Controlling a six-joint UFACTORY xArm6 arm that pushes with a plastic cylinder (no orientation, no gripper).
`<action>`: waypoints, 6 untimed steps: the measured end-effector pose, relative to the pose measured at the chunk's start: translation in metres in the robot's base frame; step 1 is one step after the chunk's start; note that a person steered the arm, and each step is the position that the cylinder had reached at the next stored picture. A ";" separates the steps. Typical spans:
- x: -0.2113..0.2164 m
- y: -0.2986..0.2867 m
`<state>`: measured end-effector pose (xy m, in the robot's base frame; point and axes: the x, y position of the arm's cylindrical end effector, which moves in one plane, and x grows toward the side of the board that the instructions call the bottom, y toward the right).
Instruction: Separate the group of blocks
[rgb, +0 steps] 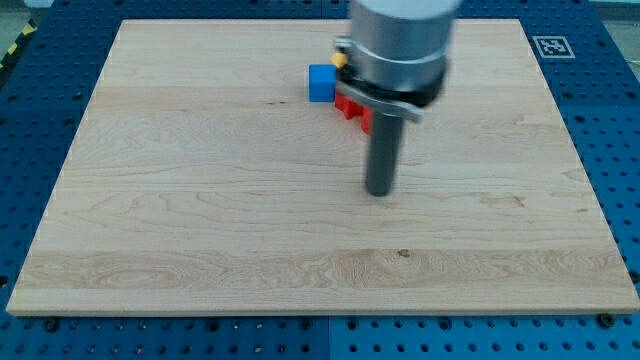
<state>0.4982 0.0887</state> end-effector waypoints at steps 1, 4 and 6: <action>-0.038 0.087; -0.228 -0.021; -0.168 -0.058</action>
